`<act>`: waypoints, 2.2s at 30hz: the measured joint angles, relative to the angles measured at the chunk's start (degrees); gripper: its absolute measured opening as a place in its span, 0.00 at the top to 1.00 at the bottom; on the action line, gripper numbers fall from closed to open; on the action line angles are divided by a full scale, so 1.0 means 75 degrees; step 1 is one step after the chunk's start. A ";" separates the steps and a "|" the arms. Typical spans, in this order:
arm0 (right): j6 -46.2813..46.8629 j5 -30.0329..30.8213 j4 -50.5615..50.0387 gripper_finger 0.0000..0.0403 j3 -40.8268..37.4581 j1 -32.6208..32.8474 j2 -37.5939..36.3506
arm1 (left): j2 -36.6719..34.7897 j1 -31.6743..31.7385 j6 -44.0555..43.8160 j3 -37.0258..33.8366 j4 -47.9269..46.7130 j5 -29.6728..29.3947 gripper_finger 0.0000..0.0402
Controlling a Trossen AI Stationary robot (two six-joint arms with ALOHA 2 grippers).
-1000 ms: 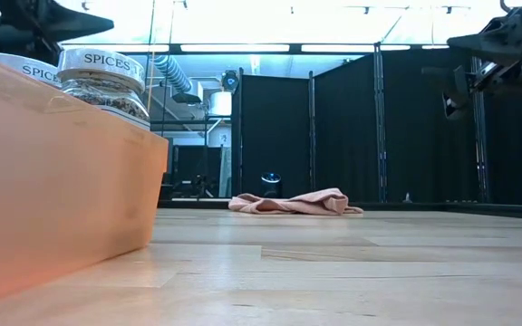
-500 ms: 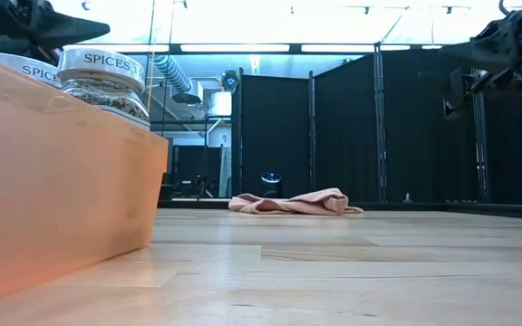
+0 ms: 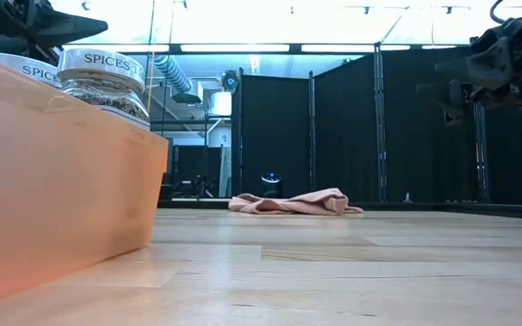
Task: Sort spices by type
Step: Return to Home Position
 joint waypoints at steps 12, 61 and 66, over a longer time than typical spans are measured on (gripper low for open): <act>-0.0511 0.0001 0.0004 0.36 0.0000 0.0000 0.0000 | 0.0000 0.0000 -0.0047 -0.0003 0.0005 0.0003 0.29; -0.0515 0.0001 0.0015 0.35 0.0003 0.0000 0.0000 | 0.0000 0.0000 -0.0052 -0.0009 0.0005 0.0000 0.29; -0.0515 0.0001 0.0015 0.35 0.0003 0.0000 0.0000 | 0.0000 0.0000 -0.0052 -0.0009 0.0007 0.0000 0.29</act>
